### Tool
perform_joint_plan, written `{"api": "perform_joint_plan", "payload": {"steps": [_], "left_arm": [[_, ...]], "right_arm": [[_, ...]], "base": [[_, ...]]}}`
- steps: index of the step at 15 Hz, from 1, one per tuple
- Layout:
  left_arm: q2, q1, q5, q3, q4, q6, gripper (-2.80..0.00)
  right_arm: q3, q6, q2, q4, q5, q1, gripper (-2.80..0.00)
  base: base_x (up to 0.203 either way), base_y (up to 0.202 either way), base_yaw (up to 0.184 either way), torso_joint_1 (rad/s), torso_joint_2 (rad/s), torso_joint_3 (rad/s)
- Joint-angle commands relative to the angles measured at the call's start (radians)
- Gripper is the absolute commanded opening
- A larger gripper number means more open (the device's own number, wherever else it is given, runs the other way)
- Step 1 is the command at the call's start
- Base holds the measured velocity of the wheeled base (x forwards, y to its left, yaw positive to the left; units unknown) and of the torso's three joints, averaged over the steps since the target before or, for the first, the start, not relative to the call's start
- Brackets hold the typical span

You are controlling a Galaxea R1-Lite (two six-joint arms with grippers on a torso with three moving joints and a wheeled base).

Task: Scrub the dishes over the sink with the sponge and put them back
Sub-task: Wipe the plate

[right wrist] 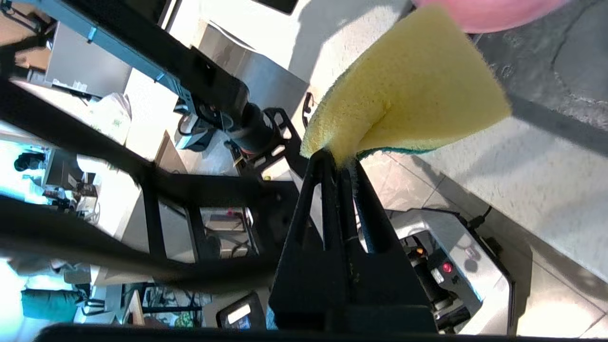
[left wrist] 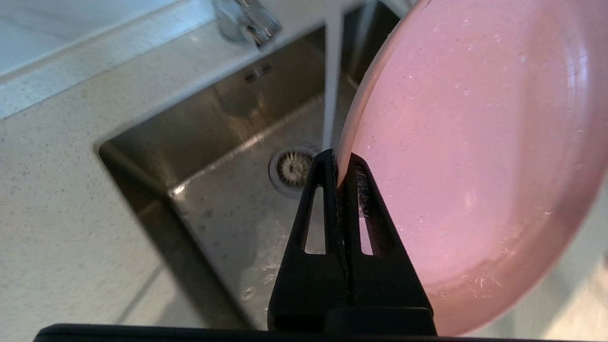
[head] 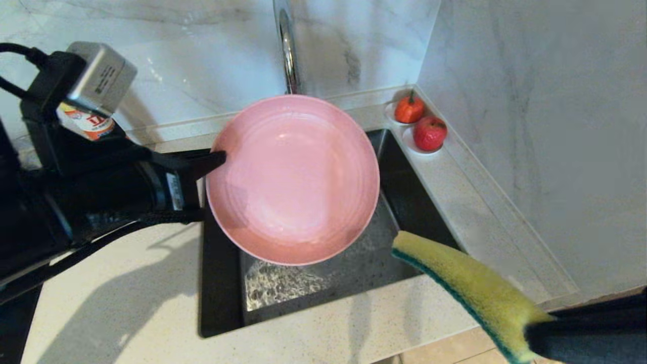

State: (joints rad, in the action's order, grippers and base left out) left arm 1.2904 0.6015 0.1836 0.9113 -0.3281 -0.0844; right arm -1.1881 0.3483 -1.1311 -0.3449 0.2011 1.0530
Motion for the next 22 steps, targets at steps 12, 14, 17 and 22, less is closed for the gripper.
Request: {"api": "perform_joint_plan", "payload": {"steps": [12, 14, 17, 22], "left_arm": [[0.221, 0.147, 0.259, 0.177, -0.004, 0.222, -2.8], [0.243, 0.146, 0.278, 0.208, -0.004, 0.223, -2.8], [0.267, 0.143, 0.34, 0.252, -0.001, 0.256, -2.8], [0.208, 0.143, 0.338, 0.242, 0.009, 0.267, -2.8]], "right_arm": [[-0.265, 0.01, -0.359, 0.004, -0.248, 0.17, -2.8], [-0.276, 0.012, -0.374, -0.002, -0.249, 0.178, -2.8], [-0.277, 0.016, -0.385, -0.003, -0.257, 0.197, -2.8], [-0.256, 0.028, -0.416, 0.005, -0.259, 0.183, -2.8]], "base": [[0.0, 0.0, 0.0, 0.0, 0.0, 0.0], [0.0, 0.0, 0.0, 0.0, 0.0, 0.0], [0.0, 0.0, 0.0, 0.0, 0.0, 0.0], [0.0, 0.0, 0.0, 0.0, 0.0, 0.0]]}}
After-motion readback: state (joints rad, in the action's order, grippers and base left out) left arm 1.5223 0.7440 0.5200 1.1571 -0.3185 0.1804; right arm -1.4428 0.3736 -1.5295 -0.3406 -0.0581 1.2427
